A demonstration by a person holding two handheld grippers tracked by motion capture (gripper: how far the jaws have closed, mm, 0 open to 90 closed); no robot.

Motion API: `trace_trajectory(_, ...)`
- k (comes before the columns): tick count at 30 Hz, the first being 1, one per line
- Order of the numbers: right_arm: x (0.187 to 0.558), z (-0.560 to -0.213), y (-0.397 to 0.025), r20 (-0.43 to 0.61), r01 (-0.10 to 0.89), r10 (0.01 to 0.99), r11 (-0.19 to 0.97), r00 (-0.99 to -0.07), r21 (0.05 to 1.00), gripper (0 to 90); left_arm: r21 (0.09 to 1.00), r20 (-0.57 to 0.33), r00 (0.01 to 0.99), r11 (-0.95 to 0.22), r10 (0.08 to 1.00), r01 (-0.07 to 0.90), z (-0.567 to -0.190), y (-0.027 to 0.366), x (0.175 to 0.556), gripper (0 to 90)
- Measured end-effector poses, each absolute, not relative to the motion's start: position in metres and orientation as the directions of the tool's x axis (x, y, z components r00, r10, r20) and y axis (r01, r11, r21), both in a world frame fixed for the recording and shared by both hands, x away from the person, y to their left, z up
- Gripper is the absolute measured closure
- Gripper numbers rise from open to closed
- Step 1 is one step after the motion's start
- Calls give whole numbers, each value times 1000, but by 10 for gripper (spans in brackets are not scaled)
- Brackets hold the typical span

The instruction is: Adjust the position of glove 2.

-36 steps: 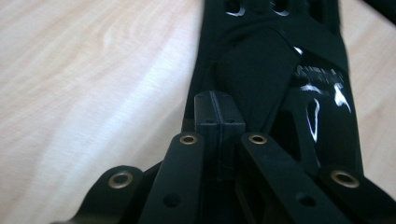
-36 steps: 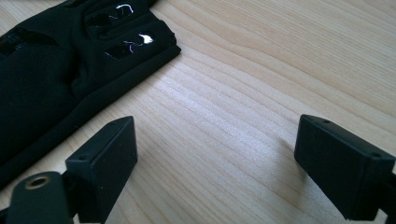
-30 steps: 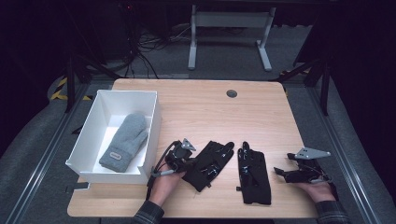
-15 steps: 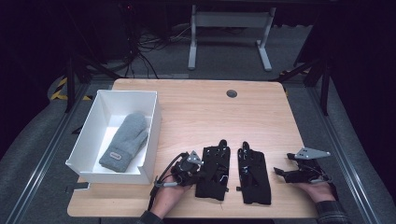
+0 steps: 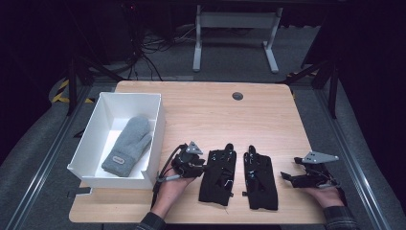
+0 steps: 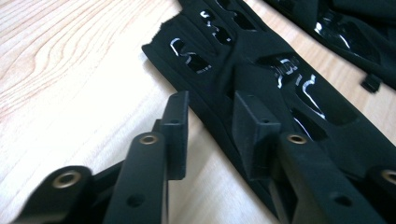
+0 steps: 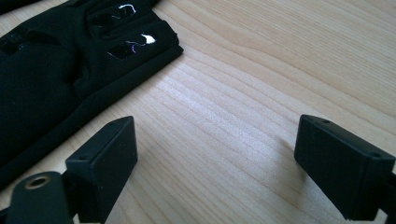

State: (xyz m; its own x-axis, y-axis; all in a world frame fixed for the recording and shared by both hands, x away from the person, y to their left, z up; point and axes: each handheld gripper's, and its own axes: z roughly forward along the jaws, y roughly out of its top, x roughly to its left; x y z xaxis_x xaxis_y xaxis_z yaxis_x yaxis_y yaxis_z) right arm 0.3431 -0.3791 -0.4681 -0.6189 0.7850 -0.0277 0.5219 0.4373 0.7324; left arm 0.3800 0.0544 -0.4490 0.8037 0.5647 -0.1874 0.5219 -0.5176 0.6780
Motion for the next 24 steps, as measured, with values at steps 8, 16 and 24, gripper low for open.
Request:
trace_trajectory(8,343,-468,-379,-28,522,785,437,-619,732,135,669,-186,793,-516,580,534,-454,48,387,616)
trace_trajectory(16,343,-468,-379,-27,521,783,439,-622,732,135,647,-147,798,-553,584,524,-460,36,382,690)
trace_trajectory(24,340,-461,-373,4,506,736,462,-677,728,335,644,-175,782,-531,597,550,-460,32,379,878)
